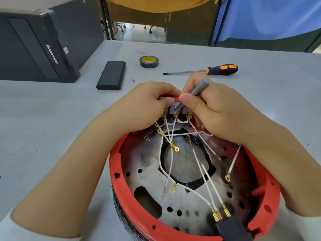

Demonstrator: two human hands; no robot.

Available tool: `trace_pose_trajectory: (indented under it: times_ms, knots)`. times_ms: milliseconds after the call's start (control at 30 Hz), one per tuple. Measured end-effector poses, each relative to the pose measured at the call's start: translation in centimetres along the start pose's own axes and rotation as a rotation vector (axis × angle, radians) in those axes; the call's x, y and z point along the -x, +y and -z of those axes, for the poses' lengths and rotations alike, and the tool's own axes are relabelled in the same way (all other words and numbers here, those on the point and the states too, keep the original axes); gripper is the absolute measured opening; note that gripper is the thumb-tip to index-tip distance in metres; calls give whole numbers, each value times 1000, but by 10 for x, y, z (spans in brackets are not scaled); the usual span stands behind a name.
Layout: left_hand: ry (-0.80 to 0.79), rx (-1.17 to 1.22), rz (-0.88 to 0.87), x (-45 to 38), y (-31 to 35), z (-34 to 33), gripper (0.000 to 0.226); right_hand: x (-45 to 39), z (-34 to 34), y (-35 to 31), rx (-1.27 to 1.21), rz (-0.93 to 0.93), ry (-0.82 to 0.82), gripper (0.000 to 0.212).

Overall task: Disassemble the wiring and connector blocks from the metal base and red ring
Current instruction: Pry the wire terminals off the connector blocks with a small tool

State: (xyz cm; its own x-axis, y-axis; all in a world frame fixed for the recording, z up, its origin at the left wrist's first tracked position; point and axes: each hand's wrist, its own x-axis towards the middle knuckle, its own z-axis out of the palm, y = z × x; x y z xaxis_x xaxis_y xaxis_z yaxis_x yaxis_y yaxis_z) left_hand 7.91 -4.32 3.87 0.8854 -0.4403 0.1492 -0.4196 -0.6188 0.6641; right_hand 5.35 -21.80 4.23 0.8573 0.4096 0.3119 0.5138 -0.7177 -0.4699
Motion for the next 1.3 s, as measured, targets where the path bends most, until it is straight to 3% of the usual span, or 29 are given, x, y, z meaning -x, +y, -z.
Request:
trace_pose_trajectory:
  times_ms: [400, 600, 933, 1067, 1300]
  knots:
    - [4, 31, -11, 1, 1, -1, 38, 1, -2, -8, 346, 189, 57, 24]
    - [15, 36, 1, 1, 0, -2, 38, 0, -3, -9, 392, 216, 59, 23]
    - [-12, 9, -4, -1, 0, -1, 27, -7, -5, -6, 146, 40, -29, 19]
    - [-16, 3, -2, -1, -1, -1, 24, -8, -5, -1, 15, -21, -46, 29]
    - [5, 27, 66, -2, -3, -3, 27, 0, 5, 2, -574, 149, 273, 13]
